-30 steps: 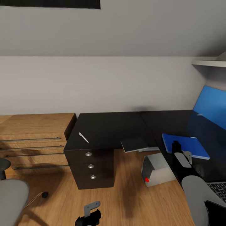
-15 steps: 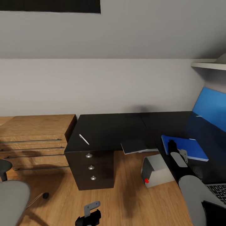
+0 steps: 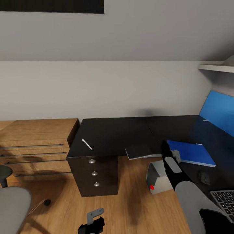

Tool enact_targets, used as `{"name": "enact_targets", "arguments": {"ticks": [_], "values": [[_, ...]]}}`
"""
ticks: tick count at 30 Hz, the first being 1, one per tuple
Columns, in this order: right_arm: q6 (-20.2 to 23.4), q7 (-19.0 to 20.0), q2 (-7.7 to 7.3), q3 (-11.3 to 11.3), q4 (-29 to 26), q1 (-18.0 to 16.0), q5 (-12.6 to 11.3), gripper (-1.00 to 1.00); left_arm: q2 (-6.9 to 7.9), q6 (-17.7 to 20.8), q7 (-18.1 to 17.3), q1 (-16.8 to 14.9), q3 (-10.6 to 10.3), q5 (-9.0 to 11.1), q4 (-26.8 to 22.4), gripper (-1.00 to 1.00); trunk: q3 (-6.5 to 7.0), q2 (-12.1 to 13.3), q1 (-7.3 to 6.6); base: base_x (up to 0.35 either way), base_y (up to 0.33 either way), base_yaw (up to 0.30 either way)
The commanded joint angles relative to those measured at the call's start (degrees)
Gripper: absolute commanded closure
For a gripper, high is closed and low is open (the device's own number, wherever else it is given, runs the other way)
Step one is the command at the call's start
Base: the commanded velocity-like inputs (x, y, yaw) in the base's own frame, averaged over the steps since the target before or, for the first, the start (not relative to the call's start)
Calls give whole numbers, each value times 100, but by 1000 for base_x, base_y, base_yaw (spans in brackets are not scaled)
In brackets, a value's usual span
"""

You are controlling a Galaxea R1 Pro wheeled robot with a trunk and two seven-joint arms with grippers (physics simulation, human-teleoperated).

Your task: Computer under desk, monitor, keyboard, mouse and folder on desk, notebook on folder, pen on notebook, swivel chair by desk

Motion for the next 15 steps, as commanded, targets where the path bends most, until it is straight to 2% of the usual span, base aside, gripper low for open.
{"name": "enact_targets", "arguments": {"ticks": [1,4,5,10,15], "values": [[-22,5,15,19,-4,-2,-55,-100,3,-23,32,-7,-25,41,-4,-100,-5,-3,0,0,0,0],[-24,48,63,34,10,-1,-59,-100,3,-23,33,-8,-25,38,-4,-100,-5,-3,0,0,0,8],[-24,62,122,41,19,-1,-62,-100,3,-23,34,-8,-24,41,-4,-100,-5,-3,0,0,0,127],[-21,63,256,44,28,0,-55,-100,3,-23,34,-8,-24,42,-4,-100,-4,-3,0,0,0,214],[-14,58,312,45,35,0,-54,-100,3,-23,34,-9,-24,39,-4,-100,4,-3,0,0,0,260]]}}
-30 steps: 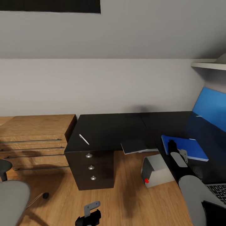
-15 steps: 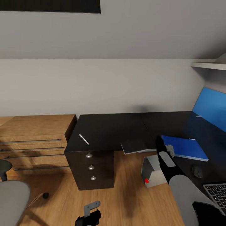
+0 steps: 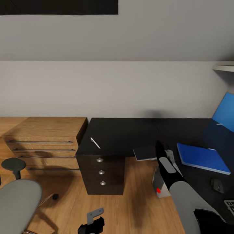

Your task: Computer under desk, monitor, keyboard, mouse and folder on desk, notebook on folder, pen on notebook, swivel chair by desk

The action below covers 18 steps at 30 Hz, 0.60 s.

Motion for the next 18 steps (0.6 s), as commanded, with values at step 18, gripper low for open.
{"name": "enact_targets", "arguments": {"ticks": [18], "values": [[9,-28,9,-5,-11,2,-54,-100,3,-23,29,-8,-31,46,-3,-100,41,-3,0,0,0,275]]}}
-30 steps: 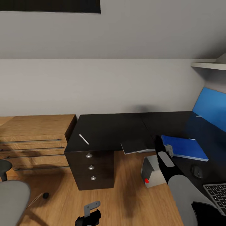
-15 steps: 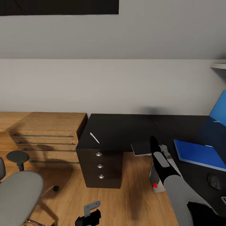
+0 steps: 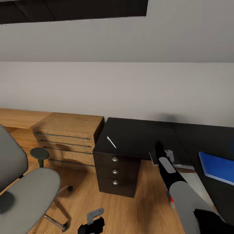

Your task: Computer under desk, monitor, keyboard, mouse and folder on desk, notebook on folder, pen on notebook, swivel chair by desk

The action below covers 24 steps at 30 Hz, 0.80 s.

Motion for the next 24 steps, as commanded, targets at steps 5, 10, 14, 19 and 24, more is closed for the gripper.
{"name": "enact_targets", "arguments": {"ticks": [5,10,14,19,24], "values": [[-16,-9,7,-5,-10,0,-60,-100,3,-23,28,-9,-30,43,-3,-100,8,-3,0,0,0,275],[-16,-9,9,-5,-10,2,-64,-100,3,-23,28,-12,-31,43,-3,-100,20,-3,0,0,0,254],[-14,-3,-9,-11,-12,2,-63,-100,2,-23,25,-10,-36,43,-3,-100,24,-3,0,0,0,132],[-7,5,-41,-7,-24,3,-48,-100,2,-23,35,-10,-199,37,-3,-100,25,-3,0,0,0,35],[-7,8,-50,-5,-45,3,-33,-100,3,-23,40,-10,-274,35,-3,-100,25,-3,0,0,0,4]]}}
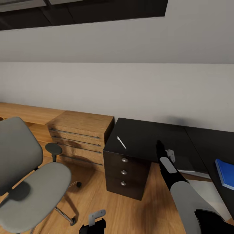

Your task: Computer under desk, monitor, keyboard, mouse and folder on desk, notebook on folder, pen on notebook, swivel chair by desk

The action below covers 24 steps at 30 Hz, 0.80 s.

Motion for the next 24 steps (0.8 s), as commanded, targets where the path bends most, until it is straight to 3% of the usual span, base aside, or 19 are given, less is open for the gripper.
{"name": "enact_targets", "arguments": {"ticks": [1,18,24], "values": [[-16,-6,3,-5,-9,-3,-54,-100,4,-23,30,-8,-27,43,-5,-100,-6,-3,0,0,0,1],[-69,35,12,-22,-33,-3,-94,-100,4,-30,25,-8,-31,42,-5,-100,-6,-3,0,-3,2,0],[-69,38,11,-23,-32,-3,-96,-100,4,-32,25,-9,-36,42,-5,-100,-6,-3,0,-213,187,0]]}}
